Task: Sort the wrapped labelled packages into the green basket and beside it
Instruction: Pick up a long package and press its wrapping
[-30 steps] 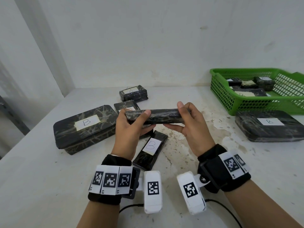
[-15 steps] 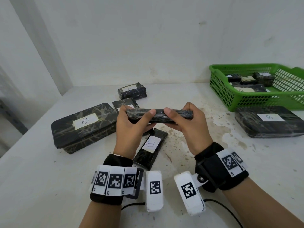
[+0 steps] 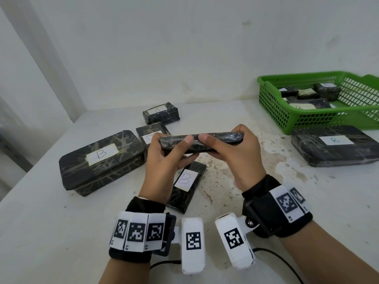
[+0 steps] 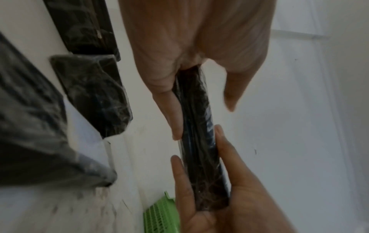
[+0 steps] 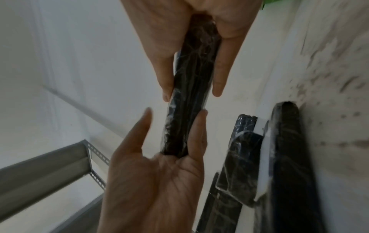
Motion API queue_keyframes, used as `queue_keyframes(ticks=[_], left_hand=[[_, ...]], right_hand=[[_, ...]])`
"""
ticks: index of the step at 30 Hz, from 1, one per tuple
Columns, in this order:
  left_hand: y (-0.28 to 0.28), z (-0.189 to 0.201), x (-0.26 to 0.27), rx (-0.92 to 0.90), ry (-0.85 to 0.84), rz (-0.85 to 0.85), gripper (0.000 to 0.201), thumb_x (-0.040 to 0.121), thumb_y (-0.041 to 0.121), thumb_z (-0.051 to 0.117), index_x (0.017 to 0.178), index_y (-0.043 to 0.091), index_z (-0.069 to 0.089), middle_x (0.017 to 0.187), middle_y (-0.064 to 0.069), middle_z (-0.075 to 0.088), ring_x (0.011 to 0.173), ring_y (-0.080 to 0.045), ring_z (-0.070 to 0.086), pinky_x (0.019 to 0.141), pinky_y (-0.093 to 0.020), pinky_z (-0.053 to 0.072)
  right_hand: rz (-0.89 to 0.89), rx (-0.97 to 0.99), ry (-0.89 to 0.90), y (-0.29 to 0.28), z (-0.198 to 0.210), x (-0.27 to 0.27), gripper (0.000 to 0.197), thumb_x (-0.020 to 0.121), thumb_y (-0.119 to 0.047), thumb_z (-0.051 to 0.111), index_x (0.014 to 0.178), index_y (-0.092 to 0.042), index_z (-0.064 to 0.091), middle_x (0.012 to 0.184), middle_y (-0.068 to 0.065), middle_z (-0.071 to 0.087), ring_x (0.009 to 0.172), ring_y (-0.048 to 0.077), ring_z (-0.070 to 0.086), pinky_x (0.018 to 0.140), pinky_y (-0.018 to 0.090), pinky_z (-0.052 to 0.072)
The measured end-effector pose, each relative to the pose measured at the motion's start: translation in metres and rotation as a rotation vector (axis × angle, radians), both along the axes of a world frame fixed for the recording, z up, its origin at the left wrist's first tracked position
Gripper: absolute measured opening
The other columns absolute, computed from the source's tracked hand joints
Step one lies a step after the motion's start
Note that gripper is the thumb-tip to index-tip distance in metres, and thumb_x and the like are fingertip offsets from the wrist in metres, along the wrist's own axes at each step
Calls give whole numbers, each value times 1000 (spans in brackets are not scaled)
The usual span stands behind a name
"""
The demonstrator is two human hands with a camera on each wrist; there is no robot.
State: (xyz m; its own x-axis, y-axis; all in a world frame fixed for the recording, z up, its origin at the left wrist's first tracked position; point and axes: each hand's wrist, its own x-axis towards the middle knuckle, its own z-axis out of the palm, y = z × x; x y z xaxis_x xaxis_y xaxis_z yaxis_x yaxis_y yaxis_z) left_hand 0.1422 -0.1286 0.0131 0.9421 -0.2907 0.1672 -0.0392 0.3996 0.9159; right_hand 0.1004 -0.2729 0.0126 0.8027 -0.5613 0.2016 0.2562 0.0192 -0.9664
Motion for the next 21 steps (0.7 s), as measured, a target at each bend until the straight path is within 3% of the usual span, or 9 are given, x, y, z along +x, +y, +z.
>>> queue_keyframes(ticks=[2, 3, 6, 9, 13, 17, 19, 21], left_hand=[[-1, 0, 0, 15, -18, 25, 20, 91, 3, 64, 100, 8, 47, 99, -16, 66, 97, -28, 71, 81, -37, 60], [0, 0, 1, 19, -25, 36, 18, 91, 1, 61, 99, 8, 47, 96, -14, 65, 94, -25, 72, 80, -36, 60], [4, 0, 4, -1, -39, 44, 20, 90, 1, 60, 105, 7, 47, 98, -13, 65, 92, -22, 72, 80, -36, 60], [5, 0, 5, -53, -15, 20, 31, 87, 10, 66, 110, 8, 46, 102, -14, 64, 96, -23, 71, 82, -38, 60], [3, 0, 6, -57, -25, -4, 9, 95, 9, 54, 100, 12, 48, 100, -10, 66, 101, -24, 69, 82, -35, 59], [4, -3, 10, -81, -45, -1, 12, 93, 11, 57, 100, 11, 47, 100, -10, 65, 101, -24, 68, 81, -36, 59], [5, -2, 10, -119, -48, -12, 20, 90, 15, 64, 97, 11, 46, 95, -7, 65, 98, -22, 68, 80, -35, 58], [5, -1, 10, -166, -37, -59, 16, 88, 18, 61, 94, 12, 47, 91, -3, 65, 99, -22, 67, 81, -36, 58]], right_hand=[[14, -9, 9, -1, -1, 1, 54, 60, -33, 90, 77, -14, 43, 84, 25, 60, 93, 43, 67, 79, 51, 60], [47, 14, 4, -1, -1, 2, 53, 64, -34, 89, 78, -14, 42, 84, 23, 59, 95, 42, 67, 80, 50, 60], [144, 71, -48, 0, -1, 3, 36, 85, -24, 74, 82, -13, 40, 84, 14, 55, 97, 30, 70, 80, 39, 61], [145, 4, -62, -2, 1, 2, 30, 92, -16, 66, 81, -12, 38, 79, 9, 51, 95, 25, 71, 76, 31, 61], [163, 7, -76, -6, 2, 4, 28, 95, -16, 62, 81, -12, 37, 81, 9, 55, 89, 17, 71, 78, 34, 61], [231, 108, -111, -5, 1, 5, 26, 102, -15, 49, 78, -12, 38, 81, 4, 47, 88, 16, 62, 83, 41, 60], [233, 108, -130, -5, 2, 6, 26, 102, -12, 47, 77, -12, 38, 78, 0, 46, 82, 9, 61, 83, 41, 60], [245, 122, -171, -6, 2, 6, 26, 102, -10, 48, 77, -12, 39, 73, -5, 47, 80, 9, 59, 82, 42, 60]])
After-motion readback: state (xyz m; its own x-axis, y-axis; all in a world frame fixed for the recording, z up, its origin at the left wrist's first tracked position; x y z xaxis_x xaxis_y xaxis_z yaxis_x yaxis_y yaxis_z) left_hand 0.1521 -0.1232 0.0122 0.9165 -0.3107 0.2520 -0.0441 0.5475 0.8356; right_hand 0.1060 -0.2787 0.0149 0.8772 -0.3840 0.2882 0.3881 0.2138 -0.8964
